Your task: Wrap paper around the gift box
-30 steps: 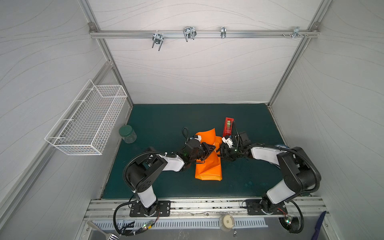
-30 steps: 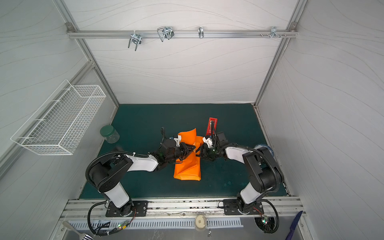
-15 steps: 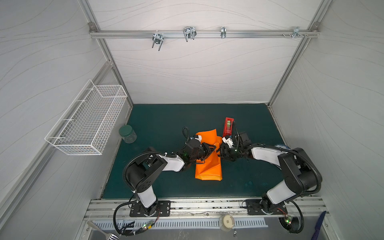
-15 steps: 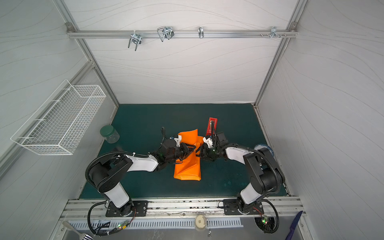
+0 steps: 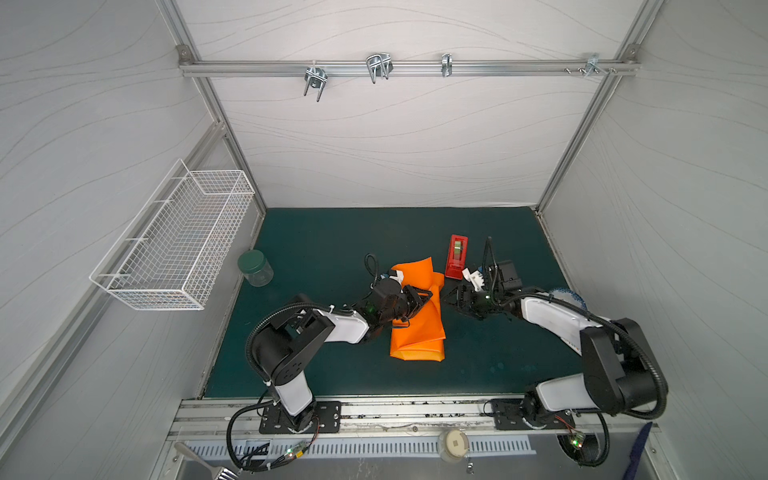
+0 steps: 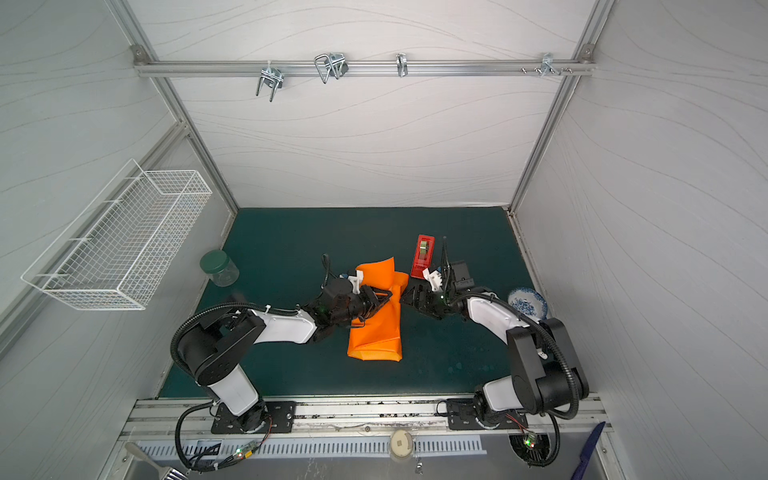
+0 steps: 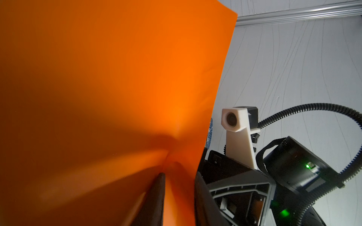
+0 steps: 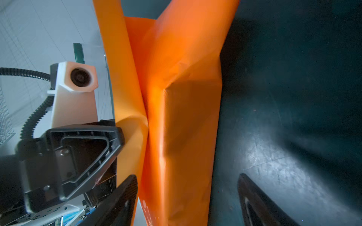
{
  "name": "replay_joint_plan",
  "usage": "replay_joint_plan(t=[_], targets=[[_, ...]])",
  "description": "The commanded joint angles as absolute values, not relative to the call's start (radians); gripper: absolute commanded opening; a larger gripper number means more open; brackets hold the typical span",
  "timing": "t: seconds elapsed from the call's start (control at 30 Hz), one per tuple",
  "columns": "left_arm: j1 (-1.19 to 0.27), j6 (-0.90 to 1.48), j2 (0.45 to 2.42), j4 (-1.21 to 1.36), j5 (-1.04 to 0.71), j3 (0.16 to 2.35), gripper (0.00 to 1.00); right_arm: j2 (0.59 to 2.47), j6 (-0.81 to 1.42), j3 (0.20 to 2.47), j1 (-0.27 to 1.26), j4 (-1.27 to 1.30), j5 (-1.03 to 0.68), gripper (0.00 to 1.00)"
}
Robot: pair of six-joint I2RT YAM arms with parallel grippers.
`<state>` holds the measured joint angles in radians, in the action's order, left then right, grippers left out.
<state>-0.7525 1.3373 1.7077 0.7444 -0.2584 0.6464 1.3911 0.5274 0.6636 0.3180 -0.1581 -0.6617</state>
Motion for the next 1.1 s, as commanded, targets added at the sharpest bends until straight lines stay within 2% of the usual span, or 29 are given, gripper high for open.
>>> replay_joint_plan(t=[0.0, 0.43, 0.9, 1.07], targets=[[-0.761, 1.321, 1.765, 0.560, -0.255, 0.595, 0.30, 1.339, 0.542, 0.624, 0.314, -0.150, -0.674, 0.81], [-0.762, 1.304, 1.763, 0.535, -0.264, 0.611, 0.37, 1.323, 0.553, 0.566, 0.416, -0.043, -0.664, 0.86], [-0.757, 1.276, 1.743, 0.499, -0.273, 0.643, 0.39, 1.500, 0.555, 0.598, 0.423, -0.004, -0.630, 0.78], [-0.741, 1.183, 1.676, 0.359, -0.278, 0.709, 0.41, 1.518, 0.554, 0.547, 0.414, 0.002, -0.614, 0.74]])
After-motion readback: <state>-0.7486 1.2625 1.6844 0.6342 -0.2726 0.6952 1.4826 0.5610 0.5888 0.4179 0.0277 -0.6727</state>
